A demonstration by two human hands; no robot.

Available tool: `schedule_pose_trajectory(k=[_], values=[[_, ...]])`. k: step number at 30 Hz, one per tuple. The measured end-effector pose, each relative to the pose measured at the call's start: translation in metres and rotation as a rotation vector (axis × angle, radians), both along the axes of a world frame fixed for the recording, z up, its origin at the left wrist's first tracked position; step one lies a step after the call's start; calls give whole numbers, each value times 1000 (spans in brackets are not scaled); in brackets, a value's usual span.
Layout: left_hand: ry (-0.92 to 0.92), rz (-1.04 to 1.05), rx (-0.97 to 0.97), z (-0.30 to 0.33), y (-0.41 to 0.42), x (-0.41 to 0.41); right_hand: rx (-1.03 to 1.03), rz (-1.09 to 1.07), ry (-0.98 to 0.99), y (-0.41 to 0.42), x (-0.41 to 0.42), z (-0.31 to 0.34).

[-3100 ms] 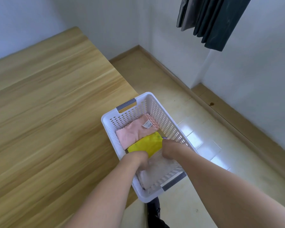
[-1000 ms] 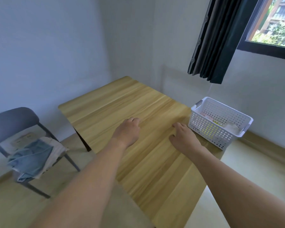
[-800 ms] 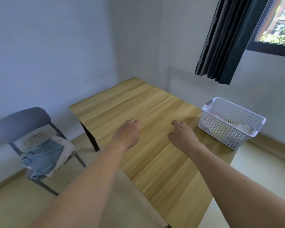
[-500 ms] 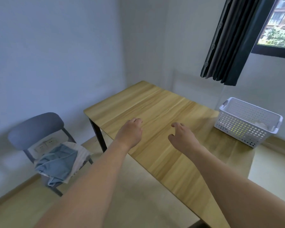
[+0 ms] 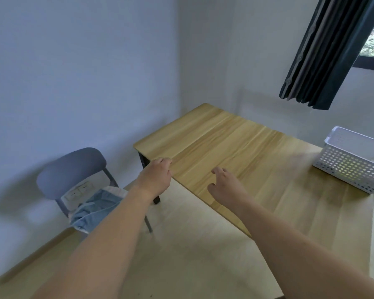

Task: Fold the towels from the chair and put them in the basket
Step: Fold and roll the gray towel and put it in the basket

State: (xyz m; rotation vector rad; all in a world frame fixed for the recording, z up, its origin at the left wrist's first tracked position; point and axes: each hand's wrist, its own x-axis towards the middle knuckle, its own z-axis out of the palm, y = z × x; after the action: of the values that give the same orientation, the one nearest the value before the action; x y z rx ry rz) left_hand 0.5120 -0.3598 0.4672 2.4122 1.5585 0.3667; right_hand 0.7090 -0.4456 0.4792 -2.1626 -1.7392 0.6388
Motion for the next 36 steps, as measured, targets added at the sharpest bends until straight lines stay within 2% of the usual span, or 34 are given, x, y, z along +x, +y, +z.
schedule_pose_trajectory(k=[12,17,24,29,36], values=[[-72,59,-80,-26,81,-191,-33,-28,22,78,-202,-13],[-61,4,-119,-33,110,-224,-42,-53,43,113,-237,-18],[15,53,-173,-57,165,-306,-105,16,176,180,-302,-46],[17,142,-222,-85,238,-379,-176,-5,185,242,-357,-76],[-7,90,-401,-172,341,-427,-325,-109,197,328,-419,-154]])
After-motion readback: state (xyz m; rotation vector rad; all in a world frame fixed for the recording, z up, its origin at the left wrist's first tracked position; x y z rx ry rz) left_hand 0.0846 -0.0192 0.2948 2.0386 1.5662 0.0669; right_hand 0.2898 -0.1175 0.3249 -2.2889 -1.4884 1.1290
